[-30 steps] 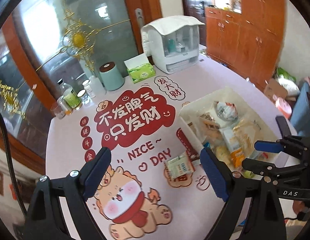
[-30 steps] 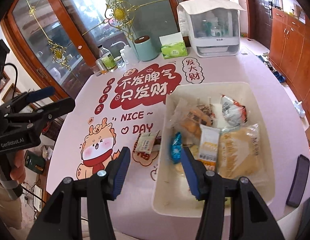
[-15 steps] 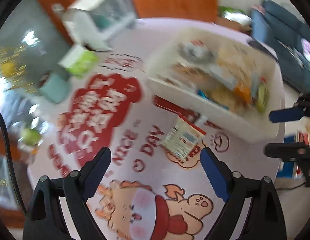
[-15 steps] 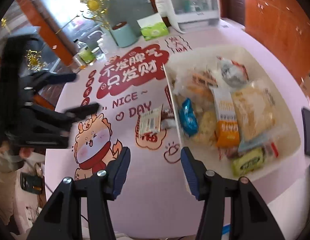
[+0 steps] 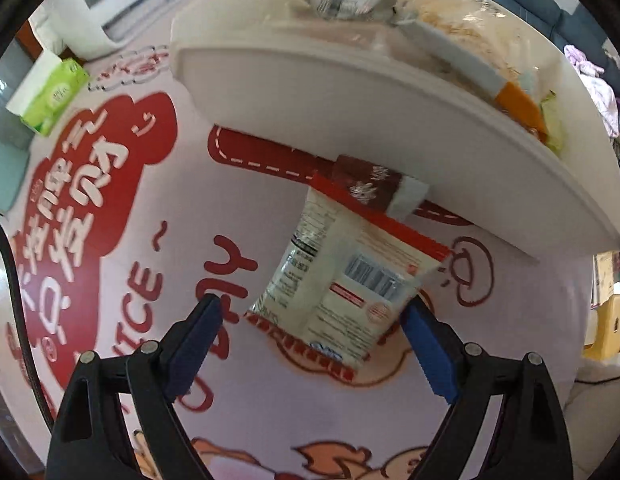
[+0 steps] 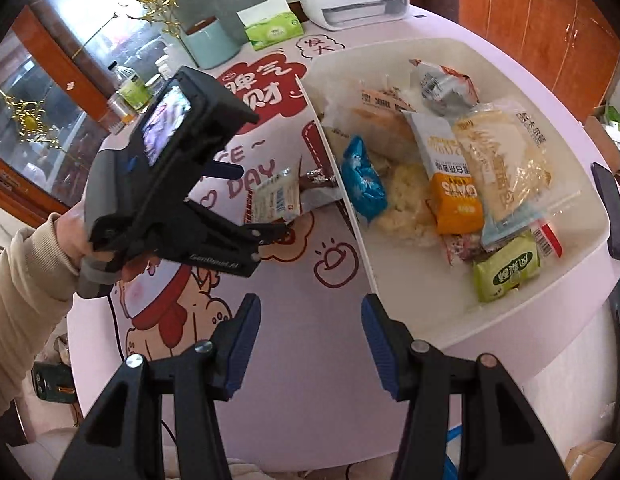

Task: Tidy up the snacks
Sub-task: 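Grasp the white red-edged packet with the left gripper while the right grasps the brown chocolate wrapper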

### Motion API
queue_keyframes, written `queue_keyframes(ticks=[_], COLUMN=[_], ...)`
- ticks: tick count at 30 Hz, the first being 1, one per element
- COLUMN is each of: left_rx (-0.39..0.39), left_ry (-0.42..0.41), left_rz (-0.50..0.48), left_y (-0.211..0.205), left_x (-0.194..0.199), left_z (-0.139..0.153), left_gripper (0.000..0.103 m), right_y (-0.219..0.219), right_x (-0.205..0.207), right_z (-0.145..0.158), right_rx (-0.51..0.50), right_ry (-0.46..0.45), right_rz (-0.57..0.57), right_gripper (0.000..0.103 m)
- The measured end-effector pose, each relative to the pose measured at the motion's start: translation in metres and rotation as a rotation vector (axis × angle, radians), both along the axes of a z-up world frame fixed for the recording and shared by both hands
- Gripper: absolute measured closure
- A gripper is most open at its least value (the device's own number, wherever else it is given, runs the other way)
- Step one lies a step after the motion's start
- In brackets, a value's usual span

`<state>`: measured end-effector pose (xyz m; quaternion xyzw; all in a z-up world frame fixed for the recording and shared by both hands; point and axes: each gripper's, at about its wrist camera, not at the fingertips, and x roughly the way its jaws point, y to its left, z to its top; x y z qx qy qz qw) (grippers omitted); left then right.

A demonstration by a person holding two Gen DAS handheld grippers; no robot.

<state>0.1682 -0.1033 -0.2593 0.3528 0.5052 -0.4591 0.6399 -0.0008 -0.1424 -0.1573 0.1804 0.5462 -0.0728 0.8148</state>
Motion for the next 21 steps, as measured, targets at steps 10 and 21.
queue_keyframes(ticks=[10, 21], left_rx=[-0.087, -0.113], left_ry=[0.036, 0.061], left_rz=[0.082, 0.346], left_y=[0.027, 0.116], left_x=[0.013, 0.027], left_z=[0.003, 0.013], left_gripper=[0.056, 0.057], right_y=[0.006, 0.02], right_x=[0.022, 0.084], right_z=[-0.016, -0.033], right_rx=[0.006, 0.062], right_ry=[0.024, 0.014], right_rz=[-0.019, -0.006], right_gripper=[0.05, 0.05])
